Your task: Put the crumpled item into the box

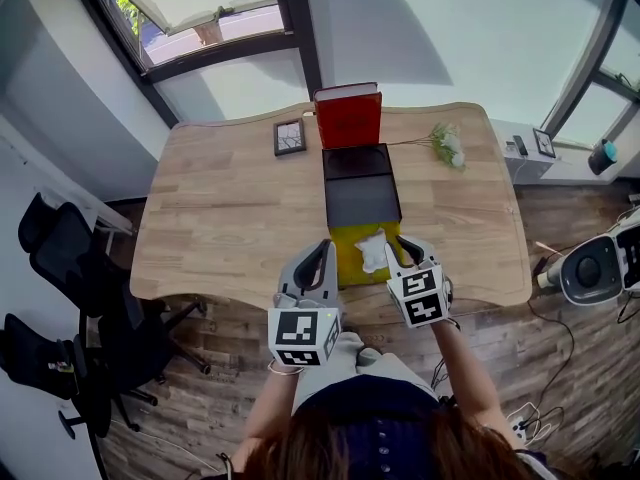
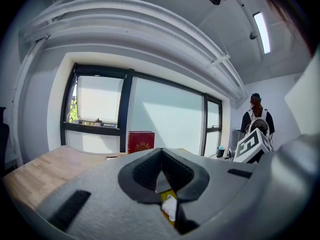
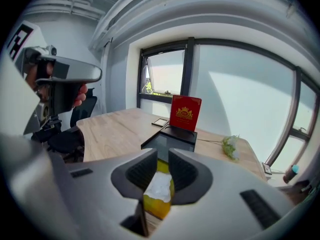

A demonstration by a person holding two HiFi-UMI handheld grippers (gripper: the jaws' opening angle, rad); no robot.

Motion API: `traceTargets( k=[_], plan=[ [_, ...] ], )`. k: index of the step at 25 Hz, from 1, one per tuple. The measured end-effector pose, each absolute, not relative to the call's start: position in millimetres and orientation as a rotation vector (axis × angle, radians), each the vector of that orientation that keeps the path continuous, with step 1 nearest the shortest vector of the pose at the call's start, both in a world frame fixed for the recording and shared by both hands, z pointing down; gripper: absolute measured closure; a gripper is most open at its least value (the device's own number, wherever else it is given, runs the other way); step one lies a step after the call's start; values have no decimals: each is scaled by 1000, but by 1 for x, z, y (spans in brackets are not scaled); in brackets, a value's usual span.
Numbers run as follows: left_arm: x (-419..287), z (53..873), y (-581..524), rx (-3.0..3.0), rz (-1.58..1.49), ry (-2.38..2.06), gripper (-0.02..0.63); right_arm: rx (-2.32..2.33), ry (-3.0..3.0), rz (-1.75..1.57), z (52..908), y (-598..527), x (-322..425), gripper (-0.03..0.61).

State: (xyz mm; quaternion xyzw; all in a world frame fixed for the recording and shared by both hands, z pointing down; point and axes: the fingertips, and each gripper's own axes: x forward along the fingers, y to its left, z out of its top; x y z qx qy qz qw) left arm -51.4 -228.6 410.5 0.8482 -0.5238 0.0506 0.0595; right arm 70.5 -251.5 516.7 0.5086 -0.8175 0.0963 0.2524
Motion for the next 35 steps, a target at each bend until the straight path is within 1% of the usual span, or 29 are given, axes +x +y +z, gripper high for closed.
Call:
traceTargets(
  k=[11,25,35],
  plan=[
    [-33,396,-202,2581,143,-1636,588,1410,-2308,196,477,-227,85,534],
    [-14,391,-176,2591,149,-1664,588,1446,-2375,141,452,-199,102,551],
    [-17,387,-168,2621,131,-1651,588,1486,-2453,41,417,-176,92,554]
  ],
)
